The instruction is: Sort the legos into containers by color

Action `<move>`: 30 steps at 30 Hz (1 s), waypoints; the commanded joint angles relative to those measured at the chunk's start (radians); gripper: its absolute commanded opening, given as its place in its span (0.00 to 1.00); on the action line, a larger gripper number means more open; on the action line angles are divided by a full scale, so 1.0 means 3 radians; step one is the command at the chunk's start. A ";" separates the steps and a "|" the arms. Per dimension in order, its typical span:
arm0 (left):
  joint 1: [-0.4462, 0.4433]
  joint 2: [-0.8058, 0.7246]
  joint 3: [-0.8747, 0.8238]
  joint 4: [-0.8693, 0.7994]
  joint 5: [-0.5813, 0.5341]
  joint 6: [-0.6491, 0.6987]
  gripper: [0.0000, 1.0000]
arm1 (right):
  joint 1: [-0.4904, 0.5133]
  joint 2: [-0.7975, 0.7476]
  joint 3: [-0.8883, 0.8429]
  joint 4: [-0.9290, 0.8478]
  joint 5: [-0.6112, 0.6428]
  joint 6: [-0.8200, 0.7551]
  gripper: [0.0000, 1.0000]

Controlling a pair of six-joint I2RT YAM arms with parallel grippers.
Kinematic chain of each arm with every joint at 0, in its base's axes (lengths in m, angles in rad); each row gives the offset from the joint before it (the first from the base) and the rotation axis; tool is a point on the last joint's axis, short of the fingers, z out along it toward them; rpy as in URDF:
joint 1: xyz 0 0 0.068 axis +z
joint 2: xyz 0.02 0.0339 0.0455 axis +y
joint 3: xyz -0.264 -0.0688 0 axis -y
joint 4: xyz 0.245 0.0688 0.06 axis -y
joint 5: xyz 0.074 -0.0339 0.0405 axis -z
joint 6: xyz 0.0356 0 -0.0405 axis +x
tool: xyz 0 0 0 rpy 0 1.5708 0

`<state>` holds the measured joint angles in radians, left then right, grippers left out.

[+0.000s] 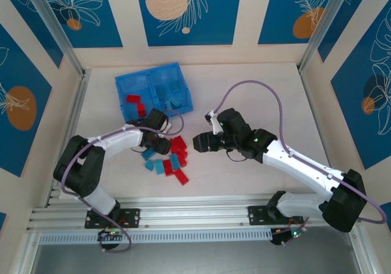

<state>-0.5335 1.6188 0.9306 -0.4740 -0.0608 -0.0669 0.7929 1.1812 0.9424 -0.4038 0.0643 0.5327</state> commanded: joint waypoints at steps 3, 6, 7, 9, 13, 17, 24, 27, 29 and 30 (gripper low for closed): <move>-0.0029 0.0221 0.0176 -0.0029 0.0024 0.0085 0.53 | 0.0030 -0.0005 0.0074 0.0088 0.0021 0.0091 0.67; -0.0028 0.0269 0.0224 -0.0036 0.0012 0.0090 0.43 | 0.0034 0.0010 0.0093 0.0063 -0.0012 0.0103 0.67; -0.0032 0.0277 0.0229 -0.0037 0.0010 0.0095 0.42 | 0.0036 0.0010 0.0099 0.0049 -0.0024 0.0113 0.67; -0.0028 0.0296 0.0243 -0.0056 0.0012 0.0092 0.41 | 0.0035 0.0014 0.0110 0.0021 -0.0056 0.0129 0.67; -0.0029 0.0353 0.0266 -0.0131 -0.0077 0.0026 0.40 | 0.0043 -0.0003 0.0131 -0.0029 -0.0066 0.0162 0.67; -0.0024 0.0485 0.0340 -0.0254 -0.0210 -0.0061 0.40 | 0.0057 -0.0031 0.0146 -0.0035 -0.0081 0.0173 0.67; -0.0026 0.0365 0.0360 -0.0241 -0.0201 -0.0138 0.32 | 0.0062 -0.0115 0.0177 -0.0132 -0.0005 0.0162 0.67; -0.0027 0.0063 0.0375 -0.0252 -0.0207 -0.0188 0.32 | 0.0062 -0.0167 0.0177 -0.0122 -0.0008 0.0167 0.67; -0.0024 -0.0189 0.0387 -0.0263 -0.0304 -0.0230 0.32 | 0.0062 -0.0189 0.0185 -0.0111 -0.0005 0.0167 0.67; -0.0026 -0.0311 0.0413 -0.0289 -0.0402 -0.0258 0.32 | 0.0062 -0.0189 0.0187 -0.0103 0.0006 0.0167 0.67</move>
<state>-0.5350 1.6512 1.0351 -0.5343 -0.1196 -0.1123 0.8059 1.1481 0.9638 -0.4286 0.0566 0.5690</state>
